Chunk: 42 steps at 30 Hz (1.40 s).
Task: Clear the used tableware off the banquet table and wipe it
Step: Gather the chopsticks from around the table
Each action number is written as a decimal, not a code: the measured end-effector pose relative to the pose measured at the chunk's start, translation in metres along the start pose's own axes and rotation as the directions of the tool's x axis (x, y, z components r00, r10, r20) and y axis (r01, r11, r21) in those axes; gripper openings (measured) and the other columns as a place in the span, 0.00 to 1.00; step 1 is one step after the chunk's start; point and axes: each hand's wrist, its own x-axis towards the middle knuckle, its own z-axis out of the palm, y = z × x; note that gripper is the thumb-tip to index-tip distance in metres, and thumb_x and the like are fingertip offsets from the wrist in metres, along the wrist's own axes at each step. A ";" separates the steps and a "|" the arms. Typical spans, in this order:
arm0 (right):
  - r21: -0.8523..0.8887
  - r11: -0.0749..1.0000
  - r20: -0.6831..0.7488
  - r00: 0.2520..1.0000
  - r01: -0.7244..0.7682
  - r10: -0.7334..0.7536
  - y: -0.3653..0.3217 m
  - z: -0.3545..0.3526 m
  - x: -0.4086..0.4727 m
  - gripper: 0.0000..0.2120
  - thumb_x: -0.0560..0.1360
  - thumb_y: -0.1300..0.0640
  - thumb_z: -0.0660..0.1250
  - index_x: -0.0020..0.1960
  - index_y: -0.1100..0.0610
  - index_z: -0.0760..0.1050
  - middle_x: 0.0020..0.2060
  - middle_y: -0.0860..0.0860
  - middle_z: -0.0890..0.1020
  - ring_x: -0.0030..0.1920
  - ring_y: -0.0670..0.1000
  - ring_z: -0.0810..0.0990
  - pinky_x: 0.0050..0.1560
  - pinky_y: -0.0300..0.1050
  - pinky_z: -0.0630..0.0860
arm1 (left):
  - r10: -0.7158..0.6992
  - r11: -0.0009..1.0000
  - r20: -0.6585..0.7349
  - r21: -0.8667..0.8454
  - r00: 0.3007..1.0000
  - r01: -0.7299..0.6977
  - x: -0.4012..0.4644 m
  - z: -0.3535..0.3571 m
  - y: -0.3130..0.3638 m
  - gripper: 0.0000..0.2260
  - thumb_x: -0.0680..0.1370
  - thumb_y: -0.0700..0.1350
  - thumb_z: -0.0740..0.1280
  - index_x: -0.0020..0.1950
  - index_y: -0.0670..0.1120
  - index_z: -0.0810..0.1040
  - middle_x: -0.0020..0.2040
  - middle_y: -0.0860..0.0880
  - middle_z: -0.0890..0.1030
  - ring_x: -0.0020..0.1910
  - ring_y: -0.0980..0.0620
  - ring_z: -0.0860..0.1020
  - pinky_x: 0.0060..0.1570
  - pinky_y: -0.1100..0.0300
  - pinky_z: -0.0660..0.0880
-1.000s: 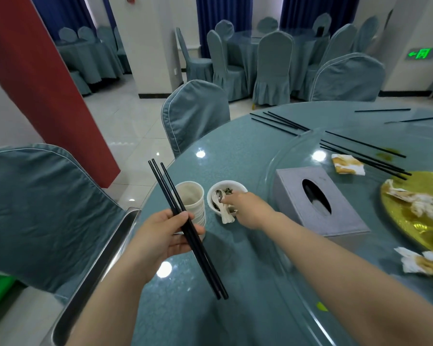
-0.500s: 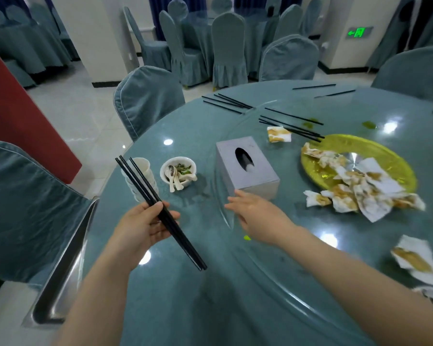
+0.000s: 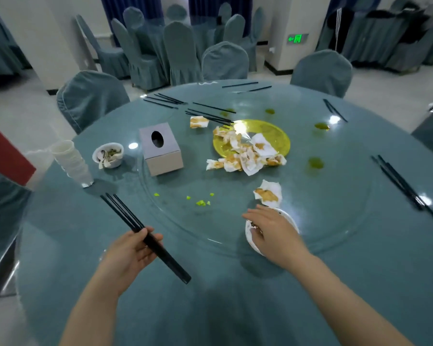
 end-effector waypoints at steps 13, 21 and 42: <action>0.355 0.887 0.038 0.952 -0.296 0.302 0.008 0.048 -0.101 0.17 0.73 0.63 0.67 0.61 0.53 0.78 0.57 0.47 0.81 0.59 0.48 0.77 0.61 0.37 0.66 | -0.134 0.991 -0.066 0.006 0.989 0.135 -0.089 0.013 -0.088 0.07 0.82 0.40 0.59 0.49 0.42 0.76 0.35 0.45 0.83 0.37 0.46 0.84 0.37 0.55 0.77; 0.482 0.806 0.099 0.936 -0.342 0.338 -0.021 0.047 -0.147 0.15 0.74 0.65 0.66 0.59 0.55 0.79 0.55 0.47 0.82 0.56 0.48 0.78 0.58 0.38 0.69 | -0.078 0.996 -0.197 0.016 0.977 0.082 -0.171 -0.024 -0.101 0.06 0.82 0.40 0.58 0.52 0.41 0.74 0.43 0.41 0.83 0.42 0.46 0.83 0.41 0.55 0.76; 0.616 0.703 -0.072 0.864 -0.354 0.499 -0.109 -0.061 -0.479 0.09 0.74 0.59 0.68 0.52 0.49 0.80 0.43 0.41 0.83 0.47 0.40 0.81 0.54 0.36 0.75 | -0.013 0.997 0.145 0.073 0.989 0.003 -0.422 -0.020 -0.201 0.09 0.83 0.41 0.56 0.46 0.44 0.74 0.32 0.49 0.82 0.30 0.53 0.82 0.37 0.56 0.74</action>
